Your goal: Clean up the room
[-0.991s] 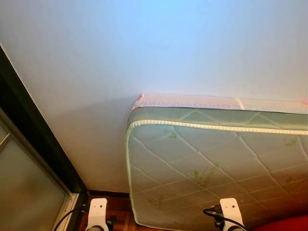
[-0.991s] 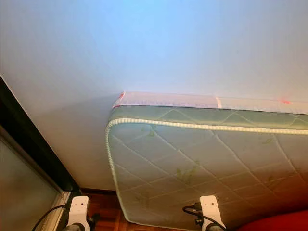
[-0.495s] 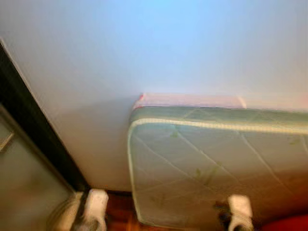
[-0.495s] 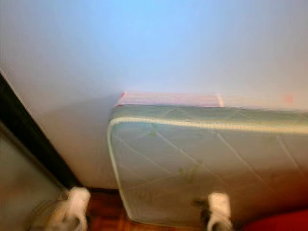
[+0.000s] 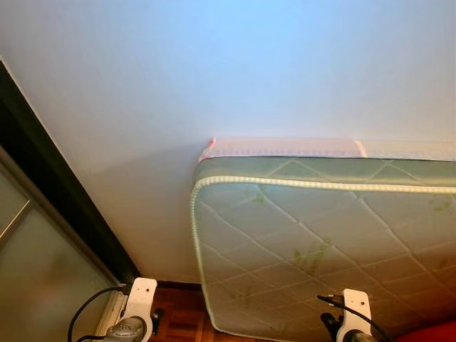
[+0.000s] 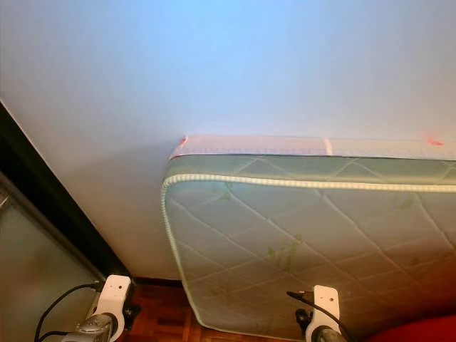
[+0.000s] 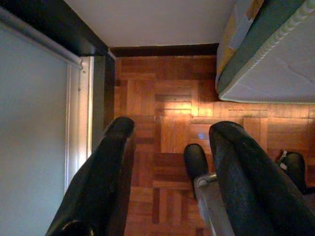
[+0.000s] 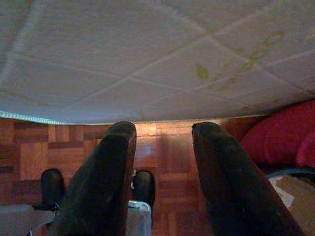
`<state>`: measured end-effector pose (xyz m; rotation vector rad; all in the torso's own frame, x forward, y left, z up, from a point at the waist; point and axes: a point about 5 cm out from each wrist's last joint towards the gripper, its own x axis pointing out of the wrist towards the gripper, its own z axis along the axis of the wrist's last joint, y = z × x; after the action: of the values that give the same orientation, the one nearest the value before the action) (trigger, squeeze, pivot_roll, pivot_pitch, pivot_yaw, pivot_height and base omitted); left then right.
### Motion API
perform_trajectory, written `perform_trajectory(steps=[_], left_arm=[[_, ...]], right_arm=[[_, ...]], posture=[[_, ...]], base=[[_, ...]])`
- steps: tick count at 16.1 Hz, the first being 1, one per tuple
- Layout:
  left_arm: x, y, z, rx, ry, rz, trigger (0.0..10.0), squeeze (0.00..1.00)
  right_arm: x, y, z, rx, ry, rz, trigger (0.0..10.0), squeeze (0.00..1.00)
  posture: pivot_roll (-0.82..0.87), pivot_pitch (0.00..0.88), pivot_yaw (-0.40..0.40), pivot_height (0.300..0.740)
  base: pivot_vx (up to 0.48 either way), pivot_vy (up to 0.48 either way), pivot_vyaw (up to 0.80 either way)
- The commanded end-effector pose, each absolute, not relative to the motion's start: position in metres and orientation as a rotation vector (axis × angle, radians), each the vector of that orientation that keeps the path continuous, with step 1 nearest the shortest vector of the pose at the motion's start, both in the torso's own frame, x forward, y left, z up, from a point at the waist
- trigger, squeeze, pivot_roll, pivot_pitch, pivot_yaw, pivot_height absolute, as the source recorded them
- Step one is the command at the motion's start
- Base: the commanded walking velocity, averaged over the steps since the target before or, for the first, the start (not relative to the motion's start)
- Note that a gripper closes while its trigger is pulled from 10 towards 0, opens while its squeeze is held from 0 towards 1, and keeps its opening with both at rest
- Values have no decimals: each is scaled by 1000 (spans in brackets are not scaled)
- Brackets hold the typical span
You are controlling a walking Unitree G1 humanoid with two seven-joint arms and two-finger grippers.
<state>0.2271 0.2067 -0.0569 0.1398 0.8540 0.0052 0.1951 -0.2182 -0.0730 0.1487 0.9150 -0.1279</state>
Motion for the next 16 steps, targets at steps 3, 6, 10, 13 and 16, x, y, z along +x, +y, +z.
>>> perform_trajectory(steps=[3, 6, 10, 13, 16], left_arm=[[219, 203, -63, 115, 887, 23, 10000, 0], [213, 204, -66, 121, 907, 25, 10000, 0], [210, 206, -68, 104, 910, 38, 10000, 0], [209, 206, -68, 91, 907, 54, 10000, 0], [205, 204, -71, 103, 919, 37, 10000, 0]], right_arm=[[192, -223, -73, 134, 925, -115, 10000, 0], [190, -223, -75, 123, 939, -114, 10000, 0], [184, -220, -78, 128, 956, -107, 10000, 0], [185, -220, -78, 127, 955, -105, 10000, 0], [182, -220, -79, 118, 966, -99, 10000, 0]], posture=[[58, 0, -17, 740], [56, 0, -17, 740], [56, 0, -11, 740], [56, 0, -12, 740], [57, 0, -13, 740]], base=[[0, 0, 0], [0, 0, 0], [0, 0, 0], [0, 0, 0], [0, 0, 0]])
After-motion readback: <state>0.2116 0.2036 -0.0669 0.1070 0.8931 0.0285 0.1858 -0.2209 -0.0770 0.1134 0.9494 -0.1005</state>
